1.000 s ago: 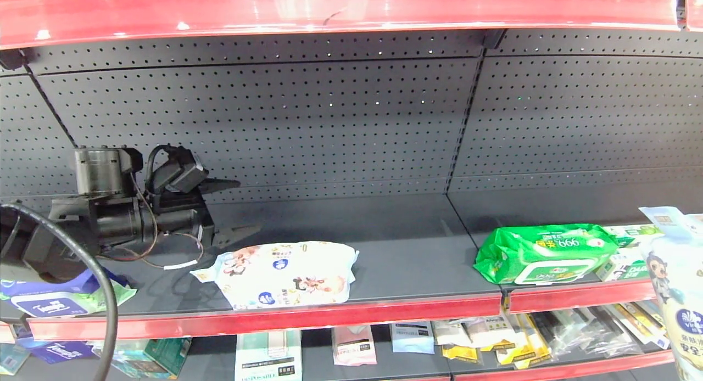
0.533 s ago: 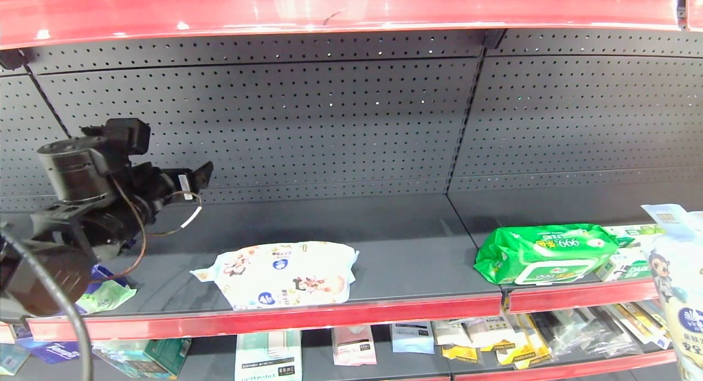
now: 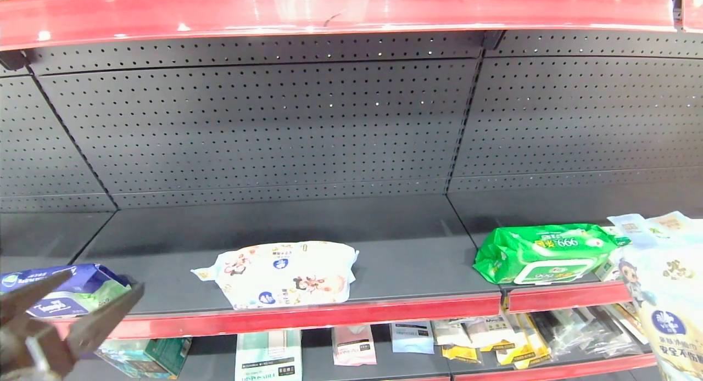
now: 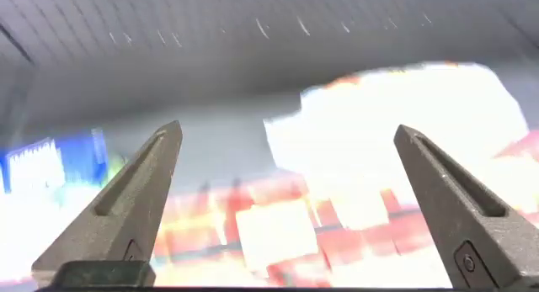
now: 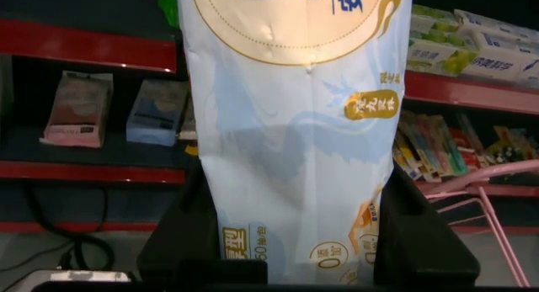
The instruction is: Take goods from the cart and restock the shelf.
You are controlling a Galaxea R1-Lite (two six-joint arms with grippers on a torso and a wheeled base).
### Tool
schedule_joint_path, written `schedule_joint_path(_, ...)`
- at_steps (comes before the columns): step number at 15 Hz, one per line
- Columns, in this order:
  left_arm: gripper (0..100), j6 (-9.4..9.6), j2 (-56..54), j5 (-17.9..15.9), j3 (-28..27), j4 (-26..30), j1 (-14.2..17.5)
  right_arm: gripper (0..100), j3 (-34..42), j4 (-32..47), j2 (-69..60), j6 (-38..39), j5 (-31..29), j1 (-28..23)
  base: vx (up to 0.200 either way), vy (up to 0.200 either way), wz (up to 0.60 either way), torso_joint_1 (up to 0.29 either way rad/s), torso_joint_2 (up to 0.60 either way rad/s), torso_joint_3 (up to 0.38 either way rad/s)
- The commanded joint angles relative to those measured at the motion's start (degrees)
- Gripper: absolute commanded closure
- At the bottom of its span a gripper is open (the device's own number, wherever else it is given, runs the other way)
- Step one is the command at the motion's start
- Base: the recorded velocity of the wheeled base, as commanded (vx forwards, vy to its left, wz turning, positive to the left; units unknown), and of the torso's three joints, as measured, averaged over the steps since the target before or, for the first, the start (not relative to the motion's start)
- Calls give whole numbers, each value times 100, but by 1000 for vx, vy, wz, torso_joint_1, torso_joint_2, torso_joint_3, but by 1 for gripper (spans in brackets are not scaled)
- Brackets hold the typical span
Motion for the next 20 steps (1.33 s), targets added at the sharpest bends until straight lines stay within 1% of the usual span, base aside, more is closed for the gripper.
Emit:
schedule_joint_path(1,0,-1,-4350,-955,-1122,4996,-521,100,-727,-60,1409,-16,434,247,0,0,0,0,0,0)
schedule_joint_path(2,0,-10,-4684,-920,-1227,5347,-574,100,-921,-139,1690,-34,469,265,0,0,0,0,0,0)
schedule_joint_path(3,0,-28,-4746,-797,-1219,5356,-556,100,-1088,-165,1849,-42,513,274,0,0,0,0,0,0)
schedule_joint_path(4,0,-28,-4746,-568,-1192,5365,-556,100,-1228,-174,1972,-42,601,309,0,0,0,0,0,0)
schedule_joint_path(5,0,-10,-4746,-472,-1166,5391,-556,100,-1334,-174,2051,-42,627,318,0,0,0,0,0,0)
schedule_joint_path(7,0,-10,-4746,-454,-1131,5506,-556,100,-1439,-174,2165,-42,636,318,0,0,0,0,0,0)
schedule_joint_path(8,0,16,-4746,-445,-1025,5488,-556,100,-1457,-174,2244,-42,636,318,0,0,0,0,0,0)
schedule_joint_path(10,0,201,-4746,-340,-762,5277,-556,100,-1457,-192,2341,-42,645,318,0,0,600,0,-2,0)
schedule_joint_path(13,0,210,-4746,-146,-322,4636,-556,100,-1518,-209,2543,-42,759,318,0,0,600,4,1,-1)
schedule_joint_path(16,0,210,-4746,-111,-296,4609,-556,100,-1466,-587,2798,-34,768,318,0,0,600,9,7,-1)
schedule_joint_path(20,0,219,-4746,-76,-173,4600,-556,100,-1474,-904,3316,-34,750,291,0,0,600,1,1,1)
